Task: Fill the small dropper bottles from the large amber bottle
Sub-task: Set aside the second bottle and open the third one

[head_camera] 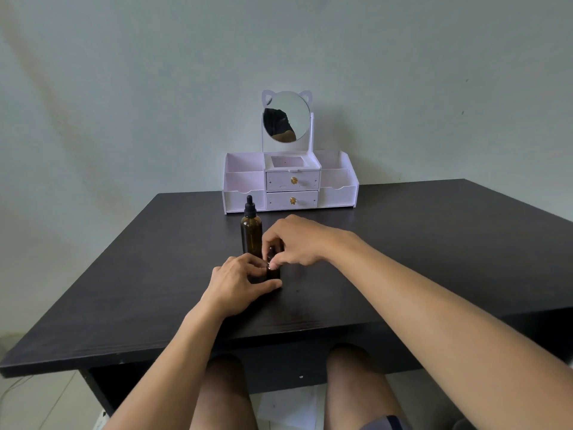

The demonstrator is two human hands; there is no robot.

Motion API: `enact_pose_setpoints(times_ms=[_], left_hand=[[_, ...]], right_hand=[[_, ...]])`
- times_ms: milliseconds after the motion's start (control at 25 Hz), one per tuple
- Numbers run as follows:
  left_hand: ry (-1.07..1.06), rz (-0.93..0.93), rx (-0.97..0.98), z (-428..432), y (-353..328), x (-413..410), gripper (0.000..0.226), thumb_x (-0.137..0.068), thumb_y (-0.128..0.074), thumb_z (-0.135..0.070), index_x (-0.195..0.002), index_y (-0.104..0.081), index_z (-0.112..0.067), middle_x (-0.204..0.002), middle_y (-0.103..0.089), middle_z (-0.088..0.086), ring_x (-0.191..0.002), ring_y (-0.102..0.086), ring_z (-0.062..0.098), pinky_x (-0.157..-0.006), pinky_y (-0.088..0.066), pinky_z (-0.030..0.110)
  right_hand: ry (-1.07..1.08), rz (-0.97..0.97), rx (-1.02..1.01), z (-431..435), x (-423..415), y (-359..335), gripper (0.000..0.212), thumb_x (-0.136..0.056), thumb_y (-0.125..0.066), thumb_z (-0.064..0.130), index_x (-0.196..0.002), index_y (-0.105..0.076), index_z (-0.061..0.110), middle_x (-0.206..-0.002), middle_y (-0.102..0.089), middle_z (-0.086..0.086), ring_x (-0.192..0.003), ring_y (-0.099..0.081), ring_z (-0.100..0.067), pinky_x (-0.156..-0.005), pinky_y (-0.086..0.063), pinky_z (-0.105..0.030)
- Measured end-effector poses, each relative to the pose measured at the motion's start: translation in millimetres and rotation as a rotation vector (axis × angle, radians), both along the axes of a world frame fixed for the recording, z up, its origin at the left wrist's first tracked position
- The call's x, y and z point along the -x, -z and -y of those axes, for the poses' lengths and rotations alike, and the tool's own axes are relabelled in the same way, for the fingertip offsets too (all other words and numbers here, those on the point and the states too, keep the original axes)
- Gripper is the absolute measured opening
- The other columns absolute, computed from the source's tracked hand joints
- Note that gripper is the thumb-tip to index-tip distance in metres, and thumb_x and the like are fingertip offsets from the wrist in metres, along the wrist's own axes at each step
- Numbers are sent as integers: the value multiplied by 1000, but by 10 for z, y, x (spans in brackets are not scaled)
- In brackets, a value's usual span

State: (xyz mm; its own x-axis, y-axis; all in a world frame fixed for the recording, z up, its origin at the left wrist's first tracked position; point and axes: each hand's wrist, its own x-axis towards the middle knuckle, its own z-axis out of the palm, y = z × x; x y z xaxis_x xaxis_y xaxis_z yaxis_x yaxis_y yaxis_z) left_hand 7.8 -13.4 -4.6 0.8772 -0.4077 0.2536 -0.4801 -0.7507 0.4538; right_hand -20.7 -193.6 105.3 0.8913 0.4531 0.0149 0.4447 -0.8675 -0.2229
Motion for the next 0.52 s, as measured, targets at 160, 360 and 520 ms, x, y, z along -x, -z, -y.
enact_pose_setpoints(times_ms=[160, 360, 520], left_hand=[[-21, 1, 37, 18, -2, -8, 51, -70, -59, -79, -94, -77, -37, -114, -55, -27, -108, -56, 11, -96, -44, 46], [-13, -12, 21, 26, -12, 5, 44, -75, -63, -73, -98, -77, -38, -111, -50, -25, -105, -57, 12, -93, -46, 44], [-7, -18, 34, 25, -27, 11, 45, -73, -63, -75, -96, -77, -38, -111, -52, -28, -101, -55, 6, -93, -47, 43]], right_hand=[[58, -118, -13, 57, 117, -152, 50, -84, -62, 12, -130, -58, 31, -109, -60, 8, -83, -58, -7, -72, -48, -26], [288, 124, 174, -13, 192, 0, 43, -84, -58, 68, -88, -62, 25, -93, -64, 3, -86, -62, -22, -72, -49, -38], [182, -50, 24, 7, 181, -65, 42, -82, -62, 26, -123, -61, 32, -116, -63, 7, -108, -60, -20, -83, -52, -38]])
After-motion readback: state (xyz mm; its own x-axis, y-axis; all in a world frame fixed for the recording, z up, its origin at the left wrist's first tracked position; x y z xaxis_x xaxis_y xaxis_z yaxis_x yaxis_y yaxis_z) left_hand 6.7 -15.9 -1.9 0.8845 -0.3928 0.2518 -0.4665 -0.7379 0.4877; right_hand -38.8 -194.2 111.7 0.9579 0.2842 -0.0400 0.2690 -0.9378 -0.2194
